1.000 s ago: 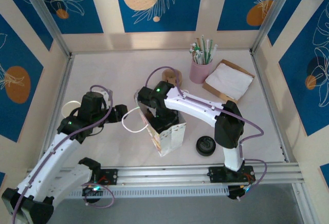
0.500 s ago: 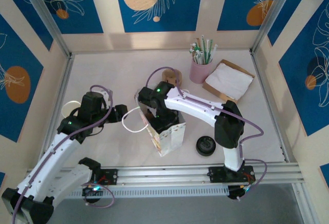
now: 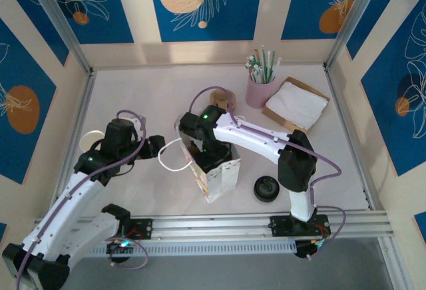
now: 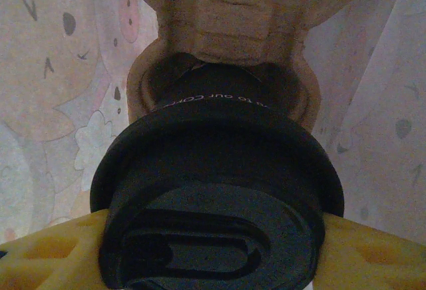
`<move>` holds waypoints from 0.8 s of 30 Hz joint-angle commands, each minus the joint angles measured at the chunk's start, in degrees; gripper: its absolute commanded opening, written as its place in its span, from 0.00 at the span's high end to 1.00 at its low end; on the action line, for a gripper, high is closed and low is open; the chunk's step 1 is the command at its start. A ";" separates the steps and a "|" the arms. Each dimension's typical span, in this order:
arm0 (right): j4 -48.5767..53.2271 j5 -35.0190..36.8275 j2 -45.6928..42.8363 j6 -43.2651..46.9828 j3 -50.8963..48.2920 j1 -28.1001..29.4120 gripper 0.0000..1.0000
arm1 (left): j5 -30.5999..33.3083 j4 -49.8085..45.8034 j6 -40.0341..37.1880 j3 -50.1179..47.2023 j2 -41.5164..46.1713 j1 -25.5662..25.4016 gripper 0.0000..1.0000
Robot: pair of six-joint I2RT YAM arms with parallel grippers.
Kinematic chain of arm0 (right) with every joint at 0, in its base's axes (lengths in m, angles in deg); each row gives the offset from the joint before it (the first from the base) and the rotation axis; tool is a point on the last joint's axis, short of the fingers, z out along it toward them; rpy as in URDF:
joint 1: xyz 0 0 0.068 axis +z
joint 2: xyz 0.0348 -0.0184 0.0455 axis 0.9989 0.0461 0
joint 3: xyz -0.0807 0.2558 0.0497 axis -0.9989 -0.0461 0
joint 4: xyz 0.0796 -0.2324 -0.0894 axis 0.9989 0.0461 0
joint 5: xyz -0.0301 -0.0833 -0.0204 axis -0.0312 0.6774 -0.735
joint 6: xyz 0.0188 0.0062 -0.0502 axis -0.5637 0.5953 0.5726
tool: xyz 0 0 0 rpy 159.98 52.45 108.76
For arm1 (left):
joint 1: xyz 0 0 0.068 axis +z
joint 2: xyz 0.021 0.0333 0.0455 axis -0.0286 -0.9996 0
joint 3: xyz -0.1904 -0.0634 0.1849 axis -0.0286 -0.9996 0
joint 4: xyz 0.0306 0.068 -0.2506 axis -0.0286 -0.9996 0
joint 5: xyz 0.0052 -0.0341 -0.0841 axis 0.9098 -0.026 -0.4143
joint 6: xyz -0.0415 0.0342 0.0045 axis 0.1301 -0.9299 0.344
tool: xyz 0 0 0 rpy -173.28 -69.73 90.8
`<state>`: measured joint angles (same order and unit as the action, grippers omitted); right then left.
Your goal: Pack the takeout coffee
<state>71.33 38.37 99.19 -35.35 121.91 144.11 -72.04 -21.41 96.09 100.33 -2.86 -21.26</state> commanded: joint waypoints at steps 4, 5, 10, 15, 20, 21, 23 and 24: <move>1.49 -0.36 1.79 0.15 -0.99 0.16 0.34 | -0.23 -1.25 -0.53 2.11 0.88 0.32 0.29; 1.69 -0.27 1.77 0.15 -0.78 0.33 0.33 | -0.23 -1.34 -0.57 2.11 0.87 0.31 0.29; 2.42 0.06 1.72 0.05 0.05 0.51 0.31 | -0.32 -1.18 -0.54 2.01 0.99 0.30 0.29; 2.83 0.21 1.48 -0.13 0.16 0.70 0.29 | -0.50 -1.29 -0.45 2.20 1.04 0.31 0.29; 3.52 0.51 1.44 -0.20 0.81 0.84 0.28 | -0.49 -1.16 -0.45 2.20 0.95 0.31 0.29; 3.66 0.51 1.49 -0.20 1.03 0.84 0.27 | -0.57 -1.16 -0.39 2.20 0.99 0.30 0.29; 4.04 0.61 1.45 -0.20 1.51 0.98 0.26 | -0.58 -1.07 -0.36 2.20 1.00 0.31 0.29; 4.15 0.75 1.38 -0.26 1.67 1.00 0.26 | -0.60 -1.07 -0.42 2.19 1.00 0.31 0.29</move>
<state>72.31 38.63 99.30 -35.39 122.26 144.50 -72.04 -21.43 96.12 100.51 -2.84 -21.26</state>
